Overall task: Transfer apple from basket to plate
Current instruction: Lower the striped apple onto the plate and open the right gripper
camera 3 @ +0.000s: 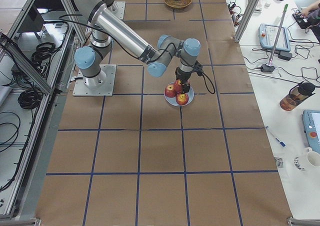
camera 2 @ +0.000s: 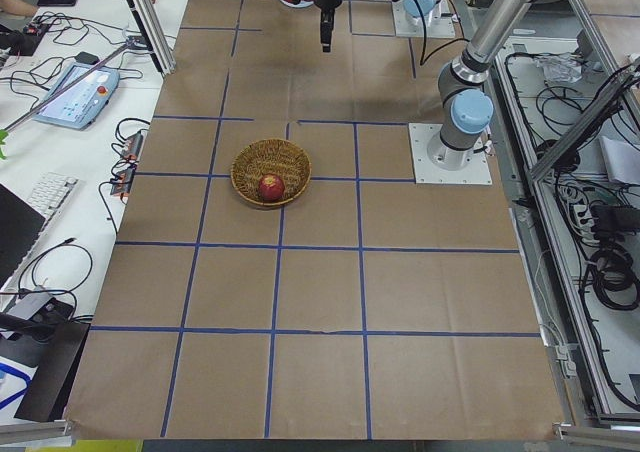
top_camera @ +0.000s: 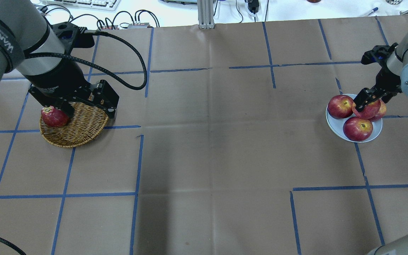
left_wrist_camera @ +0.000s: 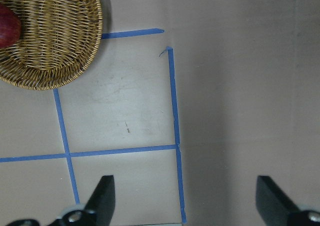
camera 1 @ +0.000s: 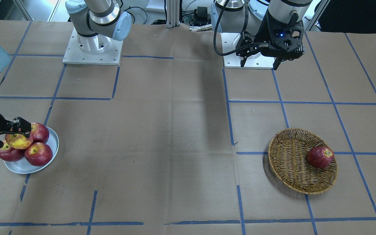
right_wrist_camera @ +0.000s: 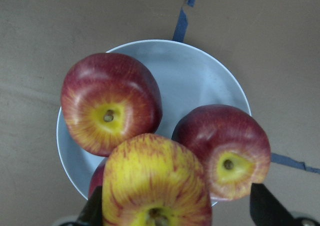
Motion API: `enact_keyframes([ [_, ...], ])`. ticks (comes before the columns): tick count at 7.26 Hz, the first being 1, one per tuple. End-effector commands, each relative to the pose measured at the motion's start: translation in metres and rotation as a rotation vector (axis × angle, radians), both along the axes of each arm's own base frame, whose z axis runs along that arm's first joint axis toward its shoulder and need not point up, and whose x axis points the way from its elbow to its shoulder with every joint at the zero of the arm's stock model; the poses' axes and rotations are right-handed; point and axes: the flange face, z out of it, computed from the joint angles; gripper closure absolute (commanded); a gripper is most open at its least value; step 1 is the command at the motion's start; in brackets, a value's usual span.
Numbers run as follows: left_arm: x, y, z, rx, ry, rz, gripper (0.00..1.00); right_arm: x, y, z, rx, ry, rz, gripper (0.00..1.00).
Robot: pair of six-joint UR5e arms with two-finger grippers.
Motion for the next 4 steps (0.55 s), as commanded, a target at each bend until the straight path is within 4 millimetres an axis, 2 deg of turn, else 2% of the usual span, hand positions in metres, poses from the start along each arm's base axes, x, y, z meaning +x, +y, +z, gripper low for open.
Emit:
enact_keyframes([
  [1,0.0,-0.002,0.001,-0.002,-0.001,0.0,0.01,0.007,-0.003,0.054,-0.05,0.008,0.002,0.0],
  [2,0.001,-0.007,0.003,-0.005,-0.01,-0.001,0.01,0.019,-0.006,0.082,-0.073,-0.017,0.011,0.0],
  [4,0.0,-0.007,0.002,-0.003,-0.004,-0.001,0.01,0.064,-0.009,0.126,-0.083,-0.025,-0.025,0.0],
])
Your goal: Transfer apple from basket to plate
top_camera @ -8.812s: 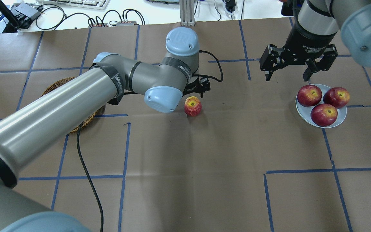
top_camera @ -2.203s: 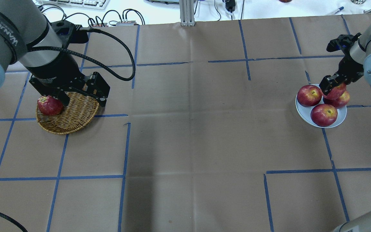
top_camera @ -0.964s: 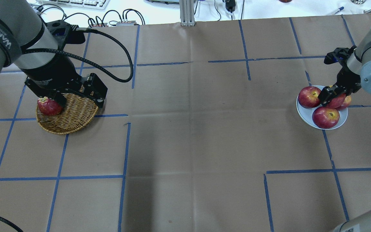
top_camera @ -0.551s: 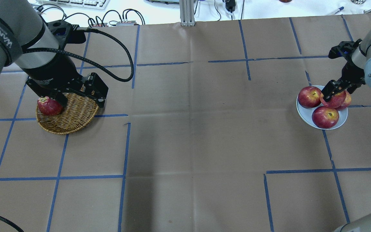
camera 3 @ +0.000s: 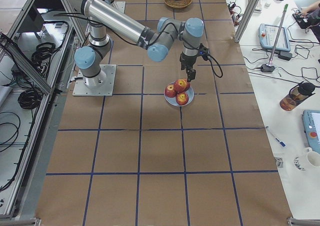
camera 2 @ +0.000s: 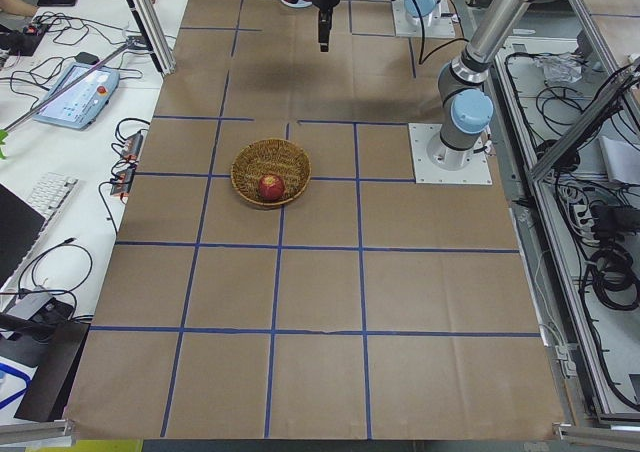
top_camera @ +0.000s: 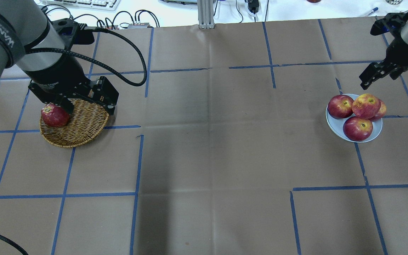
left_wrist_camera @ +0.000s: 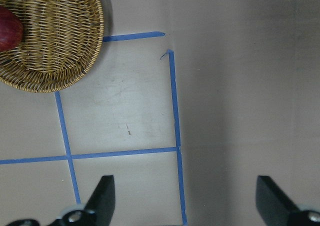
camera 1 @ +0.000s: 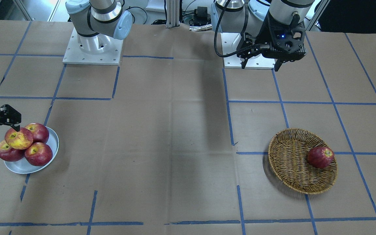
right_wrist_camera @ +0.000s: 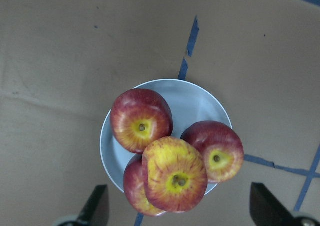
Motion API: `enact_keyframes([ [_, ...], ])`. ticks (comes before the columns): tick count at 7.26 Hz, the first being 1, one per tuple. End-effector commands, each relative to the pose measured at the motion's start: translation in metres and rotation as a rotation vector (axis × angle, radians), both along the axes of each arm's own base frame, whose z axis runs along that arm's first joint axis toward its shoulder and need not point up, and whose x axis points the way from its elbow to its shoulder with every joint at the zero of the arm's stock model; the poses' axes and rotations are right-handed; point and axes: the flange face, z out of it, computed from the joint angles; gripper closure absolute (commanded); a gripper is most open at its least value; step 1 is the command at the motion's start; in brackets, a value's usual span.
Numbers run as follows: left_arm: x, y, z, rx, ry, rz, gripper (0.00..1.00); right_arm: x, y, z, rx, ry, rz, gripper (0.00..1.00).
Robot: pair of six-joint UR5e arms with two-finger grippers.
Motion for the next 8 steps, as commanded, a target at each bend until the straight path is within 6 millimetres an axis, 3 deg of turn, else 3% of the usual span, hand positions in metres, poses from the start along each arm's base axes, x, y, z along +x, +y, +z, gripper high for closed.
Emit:
enact_keyframes([
  [1,0.0,-0.001,0.0,0.0,0.0,-0.002,0.01,0.064,0.004,0.048,-0.023,-0.028,-0.046,0.0],
  [2,0.0,-0.002,-0.001,0.002,0.002,-0.002,0.01,0.099,0.016,0.069,-0.049,-0.029,-0.099,0.0],
  [3,0.0,-0.002,-0.002,0.002,0.0,-0.005,0.01,0.117,0.023,0.076,-0.052,-0.03,-0.117,0.0],
  [4,0.001,-0.001,-0.002,-0.003,-0.006,-0.008,0.01,0.187,0.047,0.089,-0.036,-0.04,-0.194,0.0],
  [5,0.001,-0.003,0.002,-0.016,-0.006,-0.007,0.01,0.211,0.059,0.094,-0.023,-0.044,-0.211,0.0],
  [6,0.001,0.0,0.005,-0.02,-0.006,-0.006,0.01,0.221,0.075,0.104,-0.023,-0.06,-0.256,0.0],
  [8,0.001,0.0,0.009,-0.03,-0.006,-0.013,0.01,0.218,0.073,0.097,-0.008,-0.055,-0.252,0.0],
])
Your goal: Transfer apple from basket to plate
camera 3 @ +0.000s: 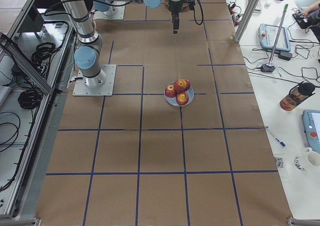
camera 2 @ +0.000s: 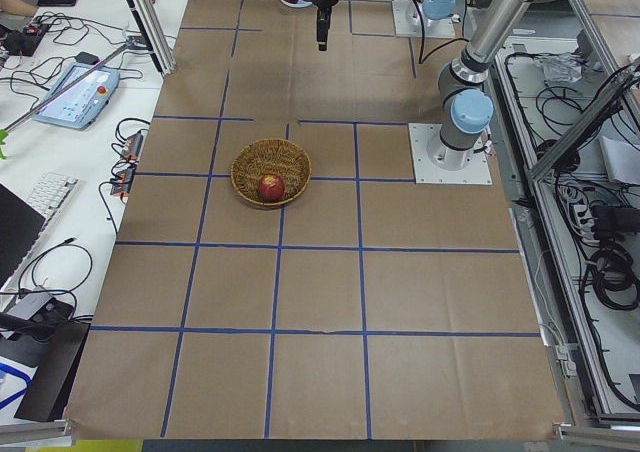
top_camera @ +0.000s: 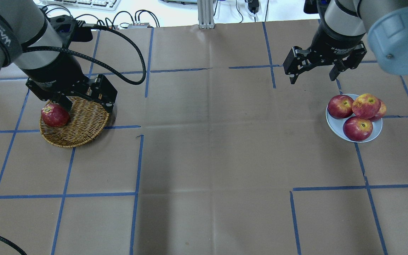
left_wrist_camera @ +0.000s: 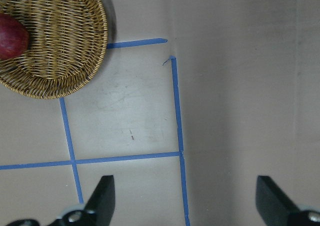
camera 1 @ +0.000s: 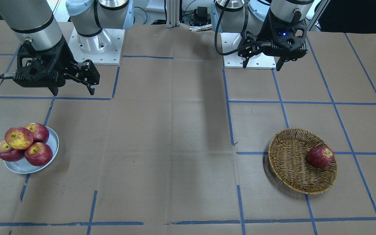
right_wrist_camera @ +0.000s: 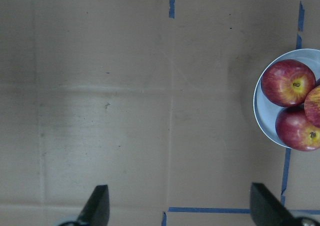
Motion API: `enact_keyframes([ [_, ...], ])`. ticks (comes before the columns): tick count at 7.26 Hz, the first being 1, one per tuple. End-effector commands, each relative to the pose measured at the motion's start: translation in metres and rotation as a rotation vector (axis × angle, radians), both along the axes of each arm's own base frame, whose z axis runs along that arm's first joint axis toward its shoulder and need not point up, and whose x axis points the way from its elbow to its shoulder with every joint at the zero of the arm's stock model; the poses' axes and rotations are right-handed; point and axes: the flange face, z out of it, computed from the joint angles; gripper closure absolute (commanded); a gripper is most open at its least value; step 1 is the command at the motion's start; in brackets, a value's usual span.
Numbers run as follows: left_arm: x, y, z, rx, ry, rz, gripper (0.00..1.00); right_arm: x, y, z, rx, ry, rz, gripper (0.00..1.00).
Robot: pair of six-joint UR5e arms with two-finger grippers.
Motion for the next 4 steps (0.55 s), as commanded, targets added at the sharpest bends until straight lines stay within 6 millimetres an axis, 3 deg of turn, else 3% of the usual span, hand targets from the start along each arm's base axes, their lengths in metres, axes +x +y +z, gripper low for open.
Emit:
enact_keyframes([
  [1,0.0006,-0.0017,0.0,-0.001,-0.001,-0.001,0.01,0.0,0.0017,-0.0019,0.009,0.0,-0.005,0.0],
  [4,0.0009,0.0023,0.0054,-0.015,-0.004,0.008,0.01,-0.0002,0.0017,-0.0019,0.009,0.002,-0.005,0.0],
])
